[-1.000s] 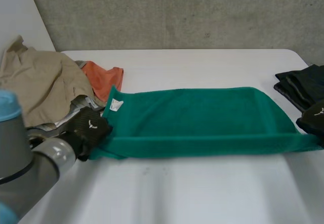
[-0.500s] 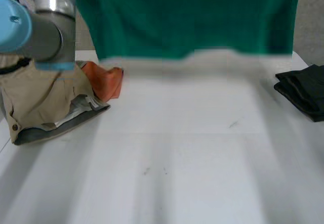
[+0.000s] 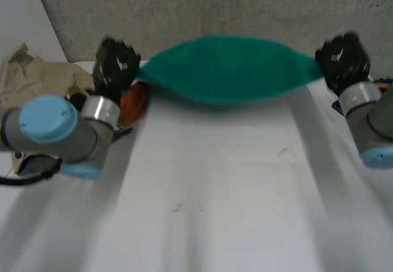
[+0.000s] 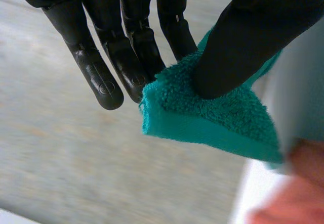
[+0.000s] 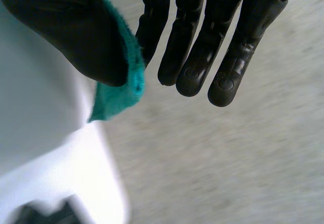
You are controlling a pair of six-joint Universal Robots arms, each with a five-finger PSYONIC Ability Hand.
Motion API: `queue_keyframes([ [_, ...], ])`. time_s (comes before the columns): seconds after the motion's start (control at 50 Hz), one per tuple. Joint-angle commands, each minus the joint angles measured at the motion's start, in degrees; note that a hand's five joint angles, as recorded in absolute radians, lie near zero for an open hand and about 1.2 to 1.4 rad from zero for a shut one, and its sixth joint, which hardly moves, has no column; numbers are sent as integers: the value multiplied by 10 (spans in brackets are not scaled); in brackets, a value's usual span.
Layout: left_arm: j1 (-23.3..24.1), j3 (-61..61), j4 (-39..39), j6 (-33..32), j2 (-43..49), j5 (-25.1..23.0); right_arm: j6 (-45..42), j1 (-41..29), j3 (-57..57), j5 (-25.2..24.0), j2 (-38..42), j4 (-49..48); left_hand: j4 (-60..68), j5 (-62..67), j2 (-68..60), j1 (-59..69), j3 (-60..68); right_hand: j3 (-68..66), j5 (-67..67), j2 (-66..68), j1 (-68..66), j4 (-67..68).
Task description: Fold the laundry.
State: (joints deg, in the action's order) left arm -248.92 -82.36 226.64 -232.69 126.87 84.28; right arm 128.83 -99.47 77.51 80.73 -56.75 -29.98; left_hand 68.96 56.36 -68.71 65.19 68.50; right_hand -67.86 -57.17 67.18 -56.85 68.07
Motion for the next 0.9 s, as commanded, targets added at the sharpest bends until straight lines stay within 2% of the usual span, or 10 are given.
queue_keyframes([
  [0.02,15,-124,-6,-3,-9,4,-6,2,59,0,-3,140,110,136,-113,148,115,-121,-128,128,-231,119],
  [0.12,14,-230,-41,-5,-120,4,-16,28,81,0,-80,294,110,136,-113,148,115,-121,-128,128,-231,119],
  [0.18,15,-285,-134,-12,-198,4,-24,75,105,-9,-153,409,110,136,-113,148,115,-121,-128,128,-231,119],
  [0.2,15,-302,-201,-15,-240,4,-31,87,111,-13,-169,437,110,136,-113,148,115,-121,-128,128,-231,119],
  [0.28,15,-326,-375,-14,-324,5,-102,125,150,-48,-237,552,110,136,-113,148,115,-121,-128,128,-231,119],
  [0.36,15,-334,-496,-16,-338,-1,-187,168,183,-70,-271,610,110,136,-113,148,115,-121,-128,128,-231,119],
  [0.38,15,-331,-502,-17,-335,-1,-204,181,186,-75,-272,613,110,136,-113,148,115,-121,-128,128,-231,119],
  [0.5,20,-280,-444,-19,-288,3,-200,185,180,-90,-225,564,110,136,-113,148,115,-121,-128,128,-231,119],
  [0.76,36,-70,-191,-20,-73,25,-109,82,-8,-18,-13,369,110,136,-113,148,115,-121,-128,128,-231,119],
  [0.9,40,56,-163,-28,51,51,-111,64,-76,-4,68,240,110,136,-113,148,115,-121,-128,128,-231,119],
])
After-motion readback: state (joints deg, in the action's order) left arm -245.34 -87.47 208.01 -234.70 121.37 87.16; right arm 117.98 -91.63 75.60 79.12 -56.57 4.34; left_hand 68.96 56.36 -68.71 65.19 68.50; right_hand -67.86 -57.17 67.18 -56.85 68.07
